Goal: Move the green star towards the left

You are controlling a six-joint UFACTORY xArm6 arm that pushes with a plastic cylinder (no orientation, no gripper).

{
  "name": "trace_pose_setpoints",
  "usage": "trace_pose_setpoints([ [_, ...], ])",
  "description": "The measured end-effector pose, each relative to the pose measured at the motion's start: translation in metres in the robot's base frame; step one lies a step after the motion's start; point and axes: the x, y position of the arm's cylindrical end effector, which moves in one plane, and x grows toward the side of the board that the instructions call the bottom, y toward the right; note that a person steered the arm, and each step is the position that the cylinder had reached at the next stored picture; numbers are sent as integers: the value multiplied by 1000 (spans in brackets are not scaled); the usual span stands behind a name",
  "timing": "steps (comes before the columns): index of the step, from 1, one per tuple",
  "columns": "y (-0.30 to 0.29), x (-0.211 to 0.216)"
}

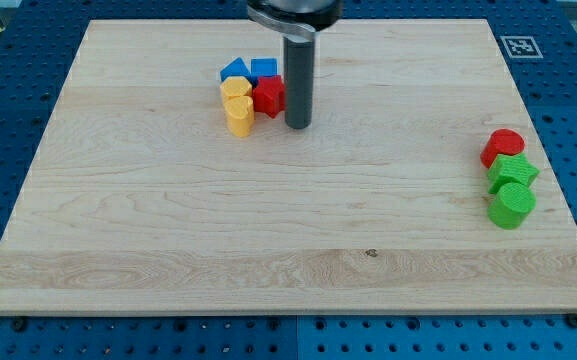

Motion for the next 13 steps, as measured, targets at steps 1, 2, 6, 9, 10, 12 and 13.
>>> trace_pose_setpoints([
  [1,31,9],
  [2,76,9],
  [6,233,-13],
  [9,313,24],
  [10,313,35],
  [12,299,42],
  [13,285,55],
])
